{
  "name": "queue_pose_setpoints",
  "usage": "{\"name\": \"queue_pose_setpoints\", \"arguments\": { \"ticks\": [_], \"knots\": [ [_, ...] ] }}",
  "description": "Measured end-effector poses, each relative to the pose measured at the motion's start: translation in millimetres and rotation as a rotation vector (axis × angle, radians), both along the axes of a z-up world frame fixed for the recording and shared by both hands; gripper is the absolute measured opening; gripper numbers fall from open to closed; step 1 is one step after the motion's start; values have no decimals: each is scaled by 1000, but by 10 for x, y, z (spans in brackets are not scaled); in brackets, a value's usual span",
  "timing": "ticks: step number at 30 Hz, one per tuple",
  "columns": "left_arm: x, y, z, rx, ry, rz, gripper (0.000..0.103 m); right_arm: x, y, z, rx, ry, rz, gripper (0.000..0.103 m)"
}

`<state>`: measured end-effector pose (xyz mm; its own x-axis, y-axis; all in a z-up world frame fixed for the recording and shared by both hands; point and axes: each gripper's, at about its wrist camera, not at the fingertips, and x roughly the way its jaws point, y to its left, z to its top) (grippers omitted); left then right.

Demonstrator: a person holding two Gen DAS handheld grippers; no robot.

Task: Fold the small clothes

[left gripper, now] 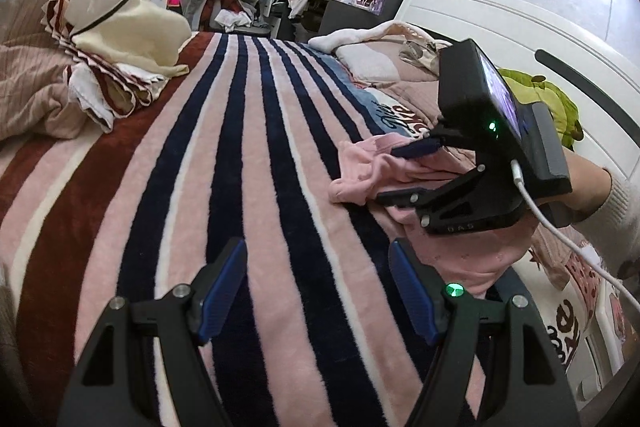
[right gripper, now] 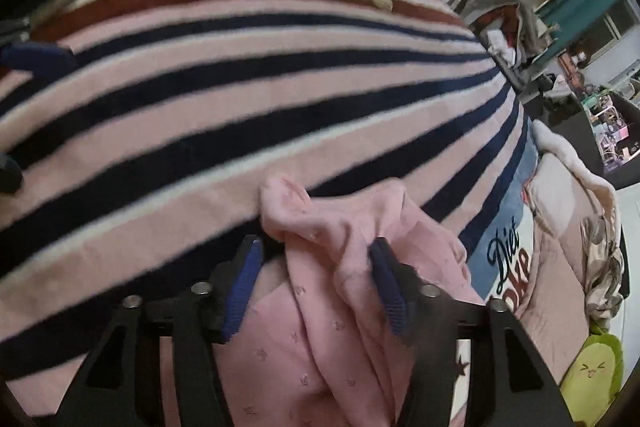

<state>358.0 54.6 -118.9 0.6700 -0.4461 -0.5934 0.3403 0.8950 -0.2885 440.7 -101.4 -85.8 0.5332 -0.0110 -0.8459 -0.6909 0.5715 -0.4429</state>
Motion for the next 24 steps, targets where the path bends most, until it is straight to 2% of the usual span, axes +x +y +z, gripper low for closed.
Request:
{"name": "queue_pose_setpoints", "arguments": {
  "ticks": [1,2,7,12,16,21,24],
  "knots": [
    [14,1,-7,-2,4,1,70,22,-36,4,-9,-24,-23,7],
    [29,-1,-17,-6,8,1,70,53,-92,37,0,-44,-53,4],
    [74,-87,-21,-8,22,-15,70,241,-533,360,123,-153,-184,2],
    [110,-271,43,14,21,-40,70,360,-1088,513,195,-191,-302,2],
    [177,-461,76,37,24,-55,70,390,-1532,464,242,-202,-385,2],
    [286,-725,62,57,49,-96,70,433,-1899,259,282,-176,-461,2],
    [318,-885,45,73,57,-124,70,496,-2032,70,288,-113,-496,2]
  ]
}}
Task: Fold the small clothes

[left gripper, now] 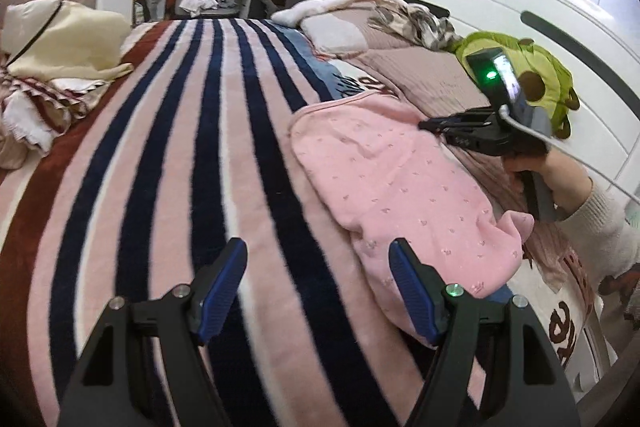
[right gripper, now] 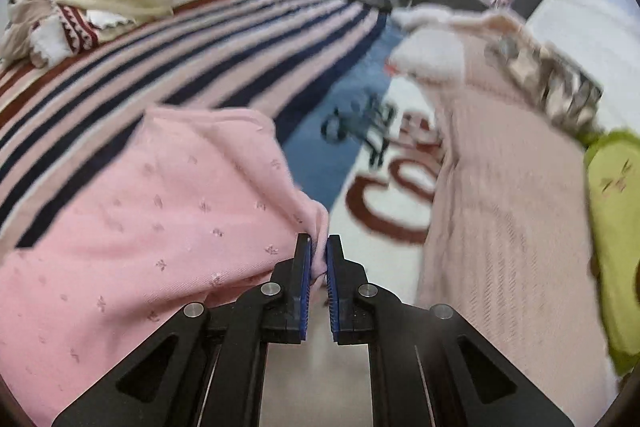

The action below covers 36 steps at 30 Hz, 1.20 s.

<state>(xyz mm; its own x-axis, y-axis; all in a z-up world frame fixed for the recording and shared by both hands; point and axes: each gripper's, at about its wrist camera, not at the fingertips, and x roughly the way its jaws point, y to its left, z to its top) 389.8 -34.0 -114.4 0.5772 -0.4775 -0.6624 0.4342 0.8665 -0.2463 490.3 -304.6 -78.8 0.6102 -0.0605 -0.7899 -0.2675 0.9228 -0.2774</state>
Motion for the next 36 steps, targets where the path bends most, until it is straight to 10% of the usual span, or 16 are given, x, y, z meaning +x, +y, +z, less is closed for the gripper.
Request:
{"name": "queue_pose_setpoints", "arguments": {
  "ticks": [5,9,12,17,24,27,36],
  "knots": [
    [26,-172,38,2,1,-45,70,-183,-45,-8,8,-9,-6,22],
    [33,-229,76,-8,7,-67,70,-592,-35,341,230,-54,75,24],
    [9,-260,93,-17,10,-70,70,-848,82,372,389,40,184,23],
    [-91,-247,83,-12,24,-80,70,-1107,130,-30,337,172,183,21],
    [46,-169,78,-50,62,-88,77,-1026,-186,-70,515,227,75,37],
    [257,-156,86,-97,105,-82,78,-877,-331,49,597,195,22,63],
    [814,-429,-326,-206,326,-133,78,-508,-387,-383,789,397,-26,66]
  ]
}}
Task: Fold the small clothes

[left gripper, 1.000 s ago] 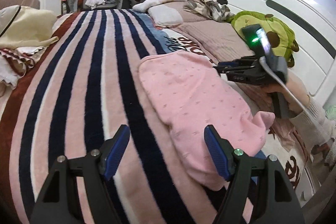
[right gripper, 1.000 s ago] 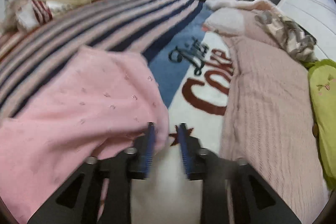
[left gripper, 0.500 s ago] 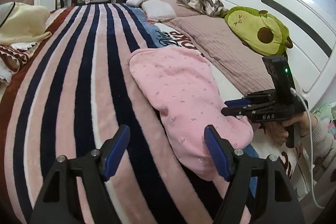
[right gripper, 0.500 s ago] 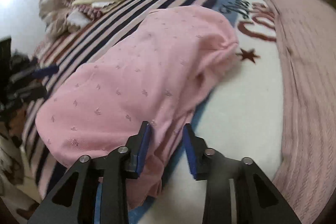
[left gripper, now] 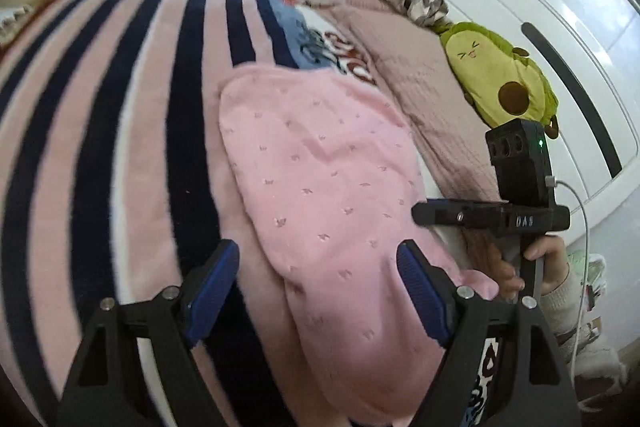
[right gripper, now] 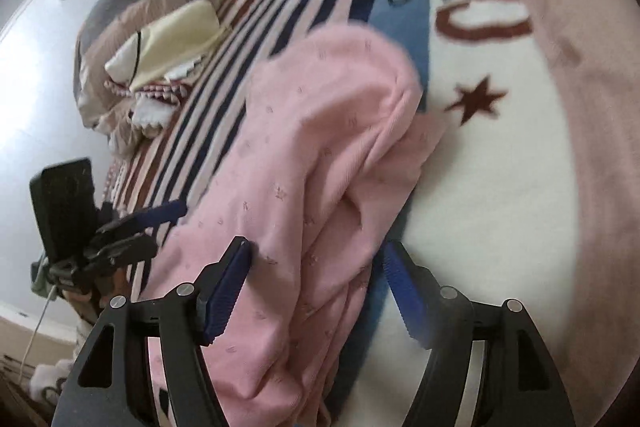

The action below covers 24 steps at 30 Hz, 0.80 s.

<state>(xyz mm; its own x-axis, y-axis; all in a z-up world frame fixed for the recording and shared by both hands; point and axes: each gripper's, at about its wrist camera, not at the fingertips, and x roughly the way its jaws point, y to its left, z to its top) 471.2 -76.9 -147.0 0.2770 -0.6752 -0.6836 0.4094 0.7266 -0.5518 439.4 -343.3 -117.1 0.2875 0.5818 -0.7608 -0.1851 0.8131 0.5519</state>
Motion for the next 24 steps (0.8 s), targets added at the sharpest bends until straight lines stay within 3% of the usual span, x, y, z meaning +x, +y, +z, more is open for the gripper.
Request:
{"name": "queue_pose_setpoints", "arguments": {
  "ticks": [3,6,9,12,14,19,24],
  "knots": [
    [87,-52,-157,-35,52,-20,77,42,8,-83,51,9,14,67],
    [122,-84,-266,-87,86,-36,69,47,-4,-109,81,0,19,67],
    [134,-139,-309,-139,113,-58,47,32,59,-130,109,-4,48,61],
    [108,-218,-289,-115,97,-75,31,22,160,-139,104,-13,80,42],
    [76,-231,-204,-100,65,-82,24,11,190,-104,99,-31,86,27],
    [-56,-179,71,-85,-1,-84,19,-132,318,188,71,-120,101,22],
    [-351,101,614,-93,-106,-52,18,-362,550,637,90,-220,124,21]
  ]
}}
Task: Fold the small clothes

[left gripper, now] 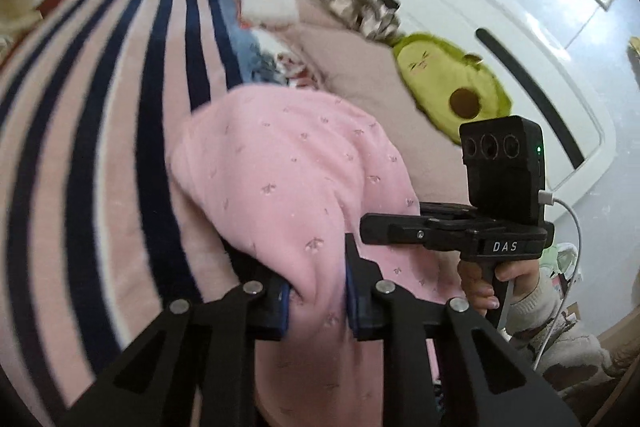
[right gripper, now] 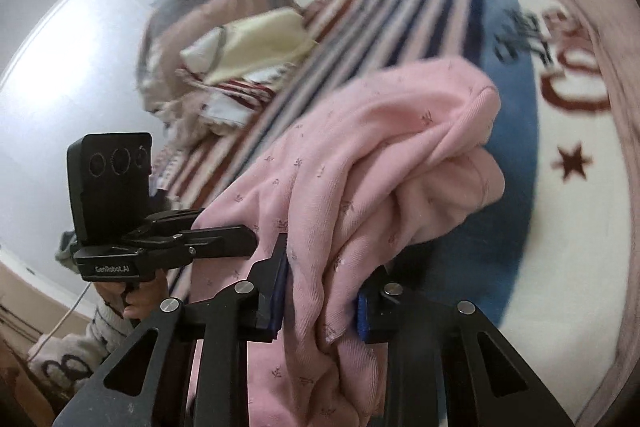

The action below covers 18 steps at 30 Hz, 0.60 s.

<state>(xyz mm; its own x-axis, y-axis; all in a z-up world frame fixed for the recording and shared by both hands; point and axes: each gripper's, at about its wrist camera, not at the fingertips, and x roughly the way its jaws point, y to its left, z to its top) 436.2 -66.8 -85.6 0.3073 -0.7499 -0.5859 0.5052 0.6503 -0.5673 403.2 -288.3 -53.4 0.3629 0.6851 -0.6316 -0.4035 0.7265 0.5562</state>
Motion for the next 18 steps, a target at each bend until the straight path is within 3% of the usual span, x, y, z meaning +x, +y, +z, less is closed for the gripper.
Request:
{"name": "queue_pose_setpoints", "arguments": {
  "ticks": [10,18],
  "knots": [
    [-897,872,1050,29,-170,124,18,-620,837,945,31,-159,114,21],
    [-1651,2063,1788,53,-252,252,17,-1027,1922,1522,96,-241,249,21]
  ]
}}
